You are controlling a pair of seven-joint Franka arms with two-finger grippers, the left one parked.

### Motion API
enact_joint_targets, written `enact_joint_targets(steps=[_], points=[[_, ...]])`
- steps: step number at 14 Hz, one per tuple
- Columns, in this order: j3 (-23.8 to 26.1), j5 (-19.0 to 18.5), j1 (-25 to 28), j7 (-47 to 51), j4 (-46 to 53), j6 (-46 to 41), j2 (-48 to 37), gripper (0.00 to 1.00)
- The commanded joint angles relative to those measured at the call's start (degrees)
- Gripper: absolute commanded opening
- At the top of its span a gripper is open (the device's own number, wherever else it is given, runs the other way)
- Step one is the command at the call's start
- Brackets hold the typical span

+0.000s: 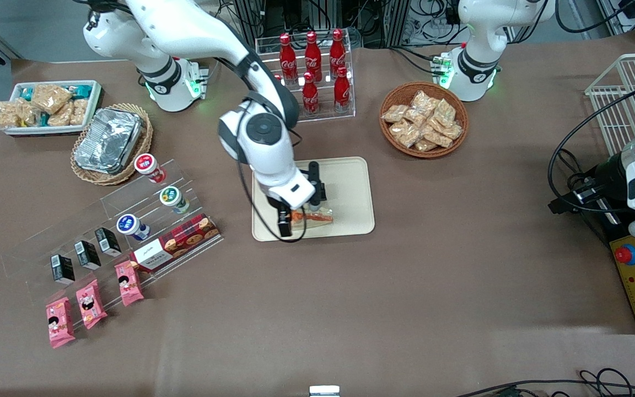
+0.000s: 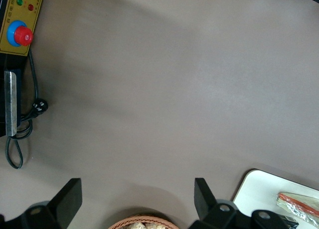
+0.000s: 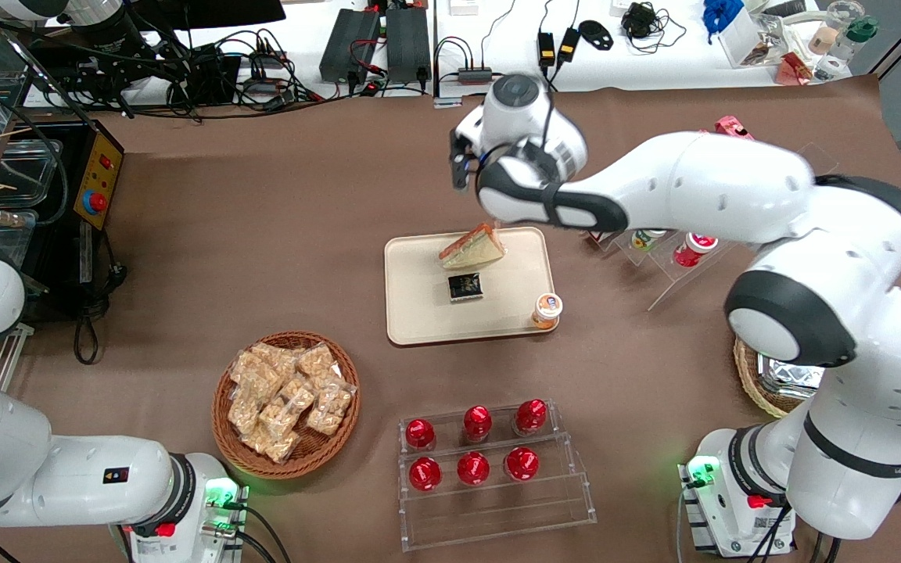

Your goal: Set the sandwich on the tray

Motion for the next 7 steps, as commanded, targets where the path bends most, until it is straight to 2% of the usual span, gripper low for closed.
enact_joint_targets(steps=[1,5,7], points=[[-0.5,0.8,-2.6,1.0,-1.1,-4.3,-5.7,0.99],[-5.2,0.8,-5.0,8.2,-1.0,-9.8,-10.2,0.99],[-7.4,0.6,-5.3,16.0,-1.0,-12.9,-12.5,0.99]])
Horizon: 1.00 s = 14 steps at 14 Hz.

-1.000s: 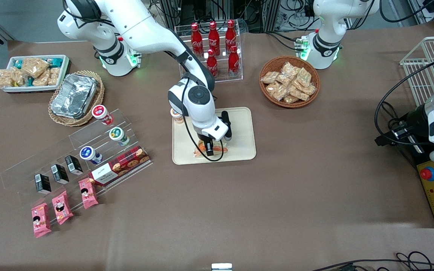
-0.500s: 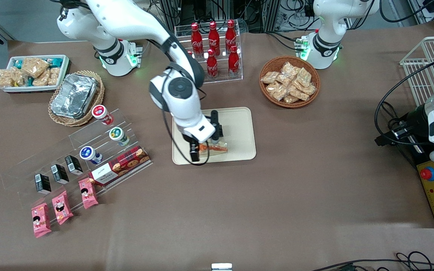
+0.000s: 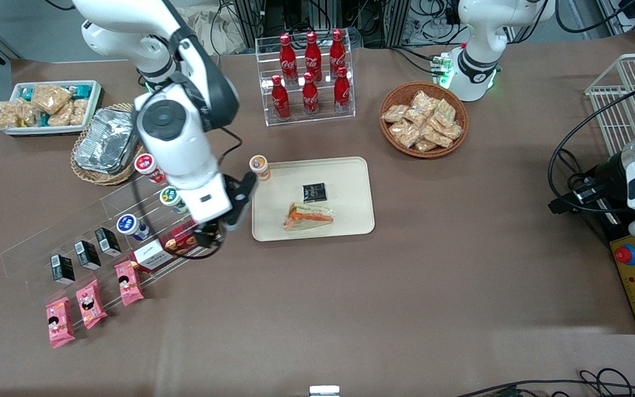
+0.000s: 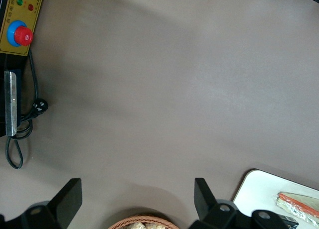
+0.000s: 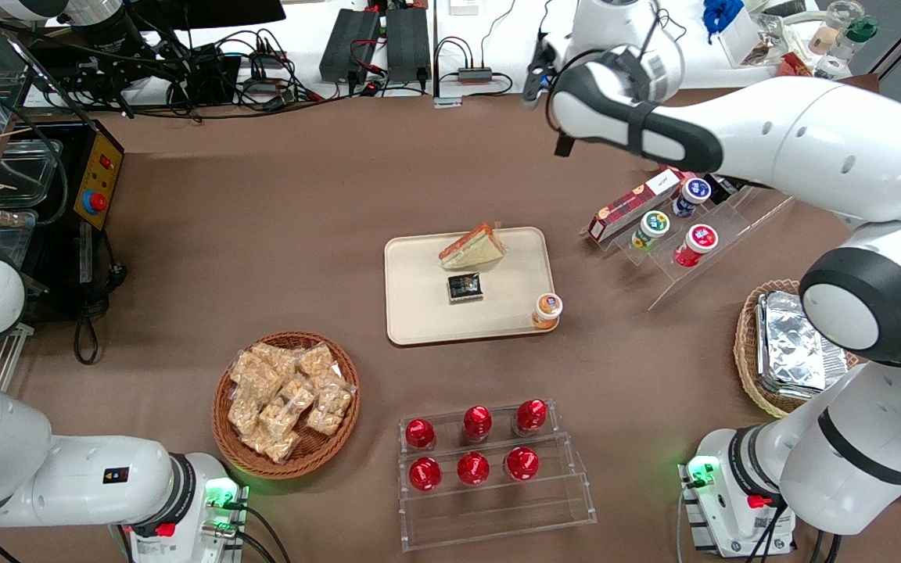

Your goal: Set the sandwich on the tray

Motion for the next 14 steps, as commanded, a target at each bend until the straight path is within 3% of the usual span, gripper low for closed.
enact_joint_targets(steps=[1,5,7,10,12,14], points=[[-3.3,0.6,0.2,10.3,-1.0,-4.8,-4.0,0.99],[-7.7,0.0,-0.4,14.8,-1.1,-10.5,-8.0,0.99],[-12.2,0.0,-0.5,22.9,-1.0,-11.9,-9.1,0.99],[-14.7,-1.1,-1.0,38.2,-1.0,-13.3,-10.4,0.99],[-14.2,-5.7,-3.5,42.3,-1.0,-13.3,-12.1,0.99],[-9.3,-5.9,-10.8,42.1,-1.0,-13.2,-12.8,0.99]])
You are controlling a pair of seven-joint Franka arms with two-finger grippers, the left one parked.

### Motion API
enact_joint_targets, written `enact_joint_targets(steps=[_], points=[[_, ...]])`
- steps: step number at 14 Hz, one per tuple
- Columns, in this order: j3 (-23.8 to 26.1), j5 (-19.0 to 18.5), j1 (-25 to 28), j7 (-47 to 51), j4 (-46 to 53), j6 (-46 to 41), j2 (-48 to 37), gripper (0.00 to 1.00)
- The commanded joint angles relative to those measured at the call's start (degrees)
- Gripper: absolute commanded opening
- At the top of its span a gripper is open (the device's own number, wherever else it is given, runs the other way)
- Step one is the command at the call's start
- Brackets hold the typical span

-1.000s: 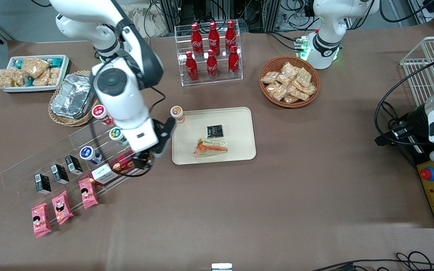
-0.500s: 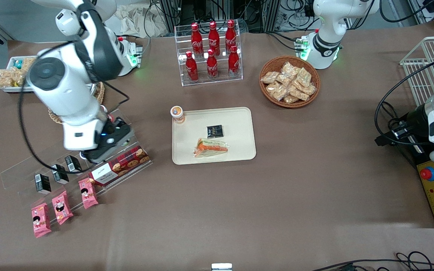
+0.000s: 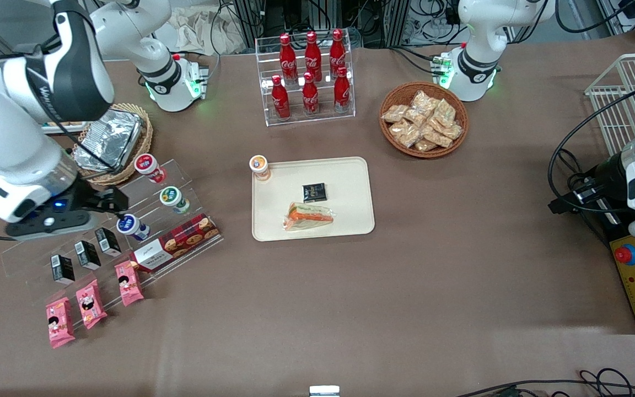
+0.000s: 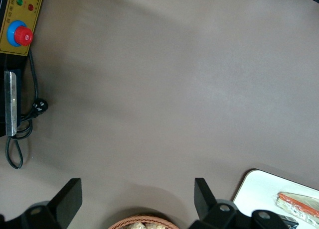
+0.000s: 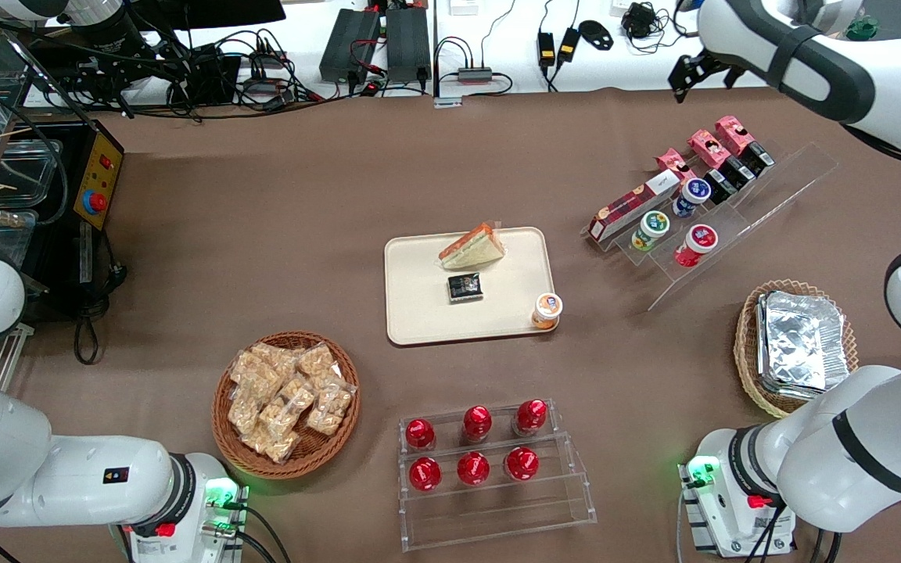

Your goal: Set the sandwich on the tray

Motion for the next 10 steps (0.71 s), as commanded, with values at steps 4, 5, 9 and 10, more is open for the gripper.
enact_joint_targets(steps=[4,5,9,10], points=[[22.2,-1.2,-26.4,3.1,-1.2,-1.6,-4.0,0.99],[28.1,0.0,-33.0,3.1,-1.4,-1.4,-4.1,0.99],[32.1,1.8,-37.8,2.2,-0.9,-1.3,-3.9,0.99],[32.1,1.8,-37.9,2.2,-0.9,-1.4,-3.9,0.99]])
